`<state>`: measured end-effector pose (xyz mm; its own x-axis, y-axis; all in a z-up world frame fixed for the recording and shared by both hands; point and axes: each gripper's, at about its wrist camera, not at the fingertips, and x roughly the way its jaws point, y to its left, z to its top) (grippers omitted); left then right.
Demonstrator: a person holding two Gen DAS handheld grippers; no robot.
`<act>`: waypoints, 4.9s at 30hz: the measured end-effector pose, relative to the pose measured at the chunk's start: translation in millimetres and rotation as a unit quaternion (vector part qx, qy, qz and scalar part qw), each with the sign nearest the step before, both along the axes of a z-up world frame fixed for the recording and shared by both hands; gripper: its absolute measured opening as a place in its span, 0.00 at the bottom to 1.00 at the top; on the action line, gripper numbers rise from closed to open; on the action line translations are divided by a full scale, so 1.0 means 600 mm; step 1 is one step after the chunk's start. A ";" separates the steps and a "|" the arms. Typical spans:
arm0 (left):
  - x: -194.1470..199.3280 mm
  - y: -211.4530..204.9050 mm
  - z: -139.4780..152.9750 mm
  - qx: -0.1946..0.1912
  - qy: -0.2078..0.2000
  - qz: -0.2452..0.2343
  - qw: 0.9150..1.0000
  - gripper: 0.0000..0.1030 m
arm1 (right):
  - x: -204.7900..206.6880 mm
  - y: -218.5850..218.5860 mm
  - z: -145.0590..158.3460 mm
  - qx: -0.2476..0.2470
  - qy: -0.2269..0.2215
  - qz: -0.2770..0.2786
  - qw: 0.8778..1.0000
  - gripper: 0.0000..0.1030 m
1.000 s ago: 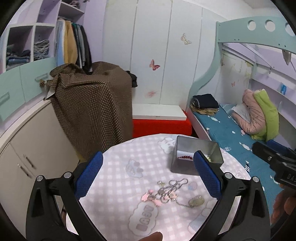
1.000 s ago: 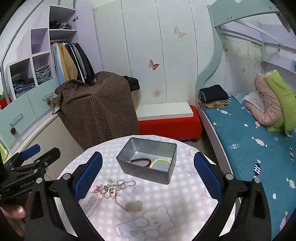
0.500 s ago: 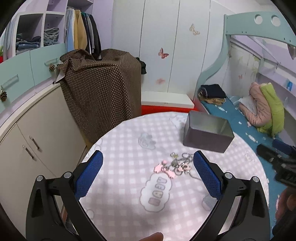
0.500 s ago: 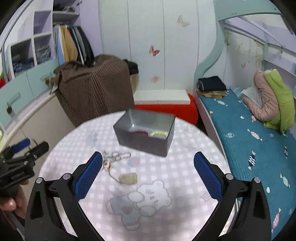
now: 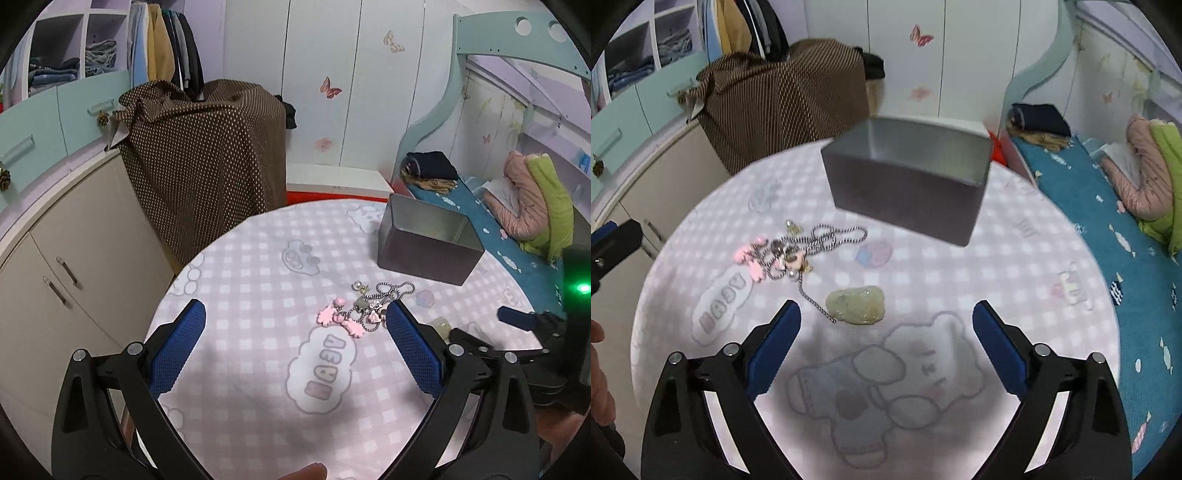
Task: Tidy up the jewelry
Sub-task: 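Move the right gripper toward the jade pendant, then grasp the jade pendant with the right gripper while the left gripper grasps a pink charm, then lower the jade pendant and pink charm into the grey box and release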
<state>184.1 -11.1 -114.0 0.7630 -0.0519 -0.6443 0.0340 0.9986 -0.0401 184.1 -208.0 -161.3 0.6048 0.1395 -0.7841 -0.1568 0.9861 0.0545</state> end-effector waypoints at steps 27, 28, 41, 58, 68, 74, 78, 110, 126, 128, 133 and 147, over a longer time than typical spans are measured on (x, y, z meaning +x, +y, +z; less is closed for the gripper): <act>0.085 -0.021 -0.108 0.031 0.067 -0.016 0.997 0.95 | 0.019 -0.006 -0.029 0.028 0.010 0.015 0.999 0.39; 0.091 -0.021 -0.112 0.029 0.070 -0.017 0.997 0.95 | 0.019 -0.010 -0.026 0.031 0.010 0.014 0.999 0.39; 0.126 -0.039 -0.155 0.023 0.106 -0.032 0.994 0.95 | 0.018 -0.019 -0.014 0.045 0.006 0.016 0.999 0.39; 0.127 -0.003 -0.152 0.000 0.106 -0.021 0.994 0.83 | 0.011 -0.024 0.001 0.054 -0.001 0.016 0.998 0.39; 0.136 -0.011 -0.152 -0.004 0.097 -0.018 0.995 0.36 | 0.010 -0.026 0.004 0.055 -0.001 0.016 0.998 0.39; 0.127 0.020 -0.150 -0.047 0.104 -0.035 0.993 0.12 | 0.009 -0.025 0.007 0.057 -0.004 0.019 0.998 0.39; 0.112 0.033 -0.136 -0.048 0.097 -0.043 0.993 0.12 | 0.006 -0.026 0.018 0.061 -0.012 0.021 0.998 0.39; 0.224 -0.148 0.156 -0.060 -0.031 -0.192 0.979 0.12 | 0.115 -0.071 0.210 0.040 -0.123 0.024 0.991 0.39; 0.356 -0.227 0.044 -0.057 0.085 -0.207 0.973 0.13 | 0.219 -0.091 0.112 0.044 -0.023 0.007 0.999 0.40; 0.357 -0.225 0.041 -0.053 0.088 -0.206 0.973 0.17 | 0.222 -0.095 0.108 0.045 -0.020 0.003 0.999 0.42; 0.345 -0.209 0.047 -0.049 0.072 -0.190 0.978 0.70 | 0.220 -0.104 0.113 0.049 -0.028 -0.007 0.998 0.63; 0.238 -0.127 0.106 0.000 -0.032 -0.106 0.994 0.95 | 0.156 -0.130 0.152 0.071 -0.087 -0.054 0.992 0.92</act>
